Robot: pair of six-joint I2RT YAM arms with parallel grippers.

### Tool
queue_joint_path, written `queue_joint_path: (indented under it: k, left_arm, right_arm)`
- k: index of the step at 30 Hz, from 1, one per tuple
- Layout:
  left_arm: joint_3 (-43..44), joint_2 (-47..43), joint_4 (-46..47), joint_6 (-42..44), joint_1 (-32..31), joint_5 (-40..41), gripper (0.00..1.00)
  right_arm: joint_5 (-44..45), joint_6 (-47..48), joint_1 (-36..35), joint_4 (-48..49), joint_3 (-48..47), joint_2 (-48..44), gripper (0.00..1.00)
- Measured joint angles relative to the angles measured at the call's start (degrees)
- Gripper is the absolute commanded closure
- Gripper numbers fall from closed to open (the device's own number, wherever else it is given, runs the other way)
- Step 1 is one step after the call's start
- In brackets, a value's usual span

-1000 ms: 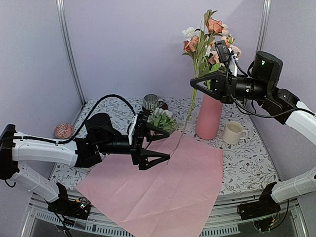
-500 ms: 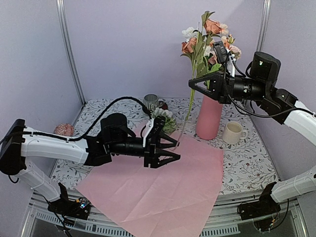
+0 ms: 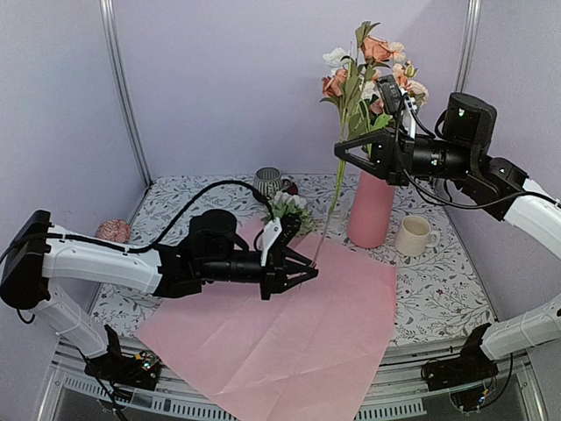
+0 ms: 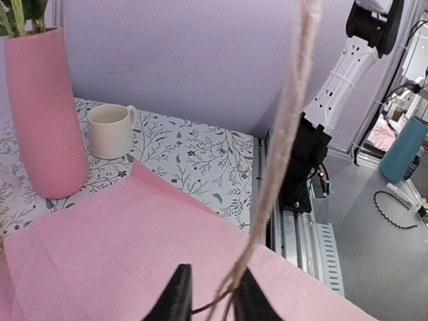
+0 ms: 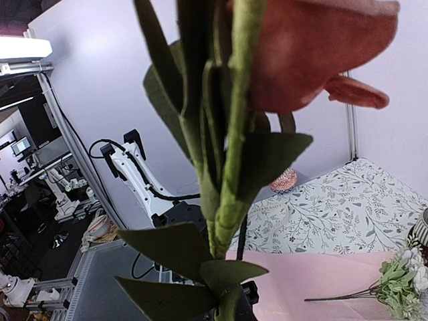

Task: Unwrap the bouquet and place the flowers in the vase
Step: Adjust the fake flower.

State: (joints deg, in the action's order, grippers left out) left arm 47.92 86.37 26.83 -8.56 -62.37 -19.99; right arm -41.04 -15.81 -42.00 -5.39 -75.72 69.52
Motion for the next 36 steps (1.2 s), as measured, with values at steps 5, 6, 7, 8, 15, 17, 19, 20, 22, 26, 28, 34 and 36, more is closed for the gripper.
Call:
queue_joint_path:
  k: [5,6,7,8,15,17,19,20,22,26,28,34,36]
  left_arm:
    - [-0.24,0.02,-0.09,-0.13,-0.26,0.79,1.0]
    - [-0.26,0.02,-0.04,-0.13,-0.33,0.76,1.0]
    - [-0.33,0.02,0.02,-0.17,-0.35,0.76,1.0]
    - [-0.48,0.02,0.28,-0.28,-0.37,0.76,1.0]
    - [-2.91,0.0,4.72,-3.61,-0.37,0.76,0.89]
    - [-3.45,0.0,6.1,-4.87,-0.37,0.55,0.67]
    - [-4.07,0.0,7.17,-6.08,-0.37,-0.15,0.57]
    - [-4.5,0.0,7.56,-6.27,-0.37,-0.37,0.54]
    - [-5.92,0.0,8.9,-7.21,-0.39,-1.01,0.52]
    - [-7.89,-0.22,9.97,-7.87,-0.39,-1.57,0.55]
    - [-7.98,-0.33,10.21,-7.93,-0.39,-1.57,0.52]
    - [-7.98,-0.96,10.97,-8.02,-0.42,-1.66,0.41]
    - [-7.98,-0.98,11.04,-8.04,-0.42,-1.79,0.45]
  right_arm:
    - [0.17,0.17,0.0,-0.26,0.0,0.0,0.97]
    - [0.2,0.17,0.0,-0.33,0.0,0.0,0.97]
    - [0.2,0.2,0.0,-0.37,0.0,0.0,0.98]
    - [0.22,0.2,0.0,-0.44,0.0,0.0,0.98]
    - [1.05,0.81,0.0,-0.9,0.0,-0.02,0.98]
    - [1.42,0.9,0.0,-0.66,0.07,-0.07,0.98]
    - [1.6,0.85,0.0,0.15,0.15,-0.28,0.98]
    - [1.6,0.85,0.0,0.7,0.28,-0.59,0.98]
    - [1.6,0.83,0.0,1.25,0.37,-1.18,0.98]
    - [1.55,0.66,0.0,2.36,0.37,-1.86,0.98]
    - [1.55,0.57,0.0,2.6,0.39,-1.9,0.98]
    - [1.36,0.35,0.0,2.95,0.66,-1.9,0.98]
    - [1.18,0.33,0.0,2.95,0.72,-1.88,0.98]
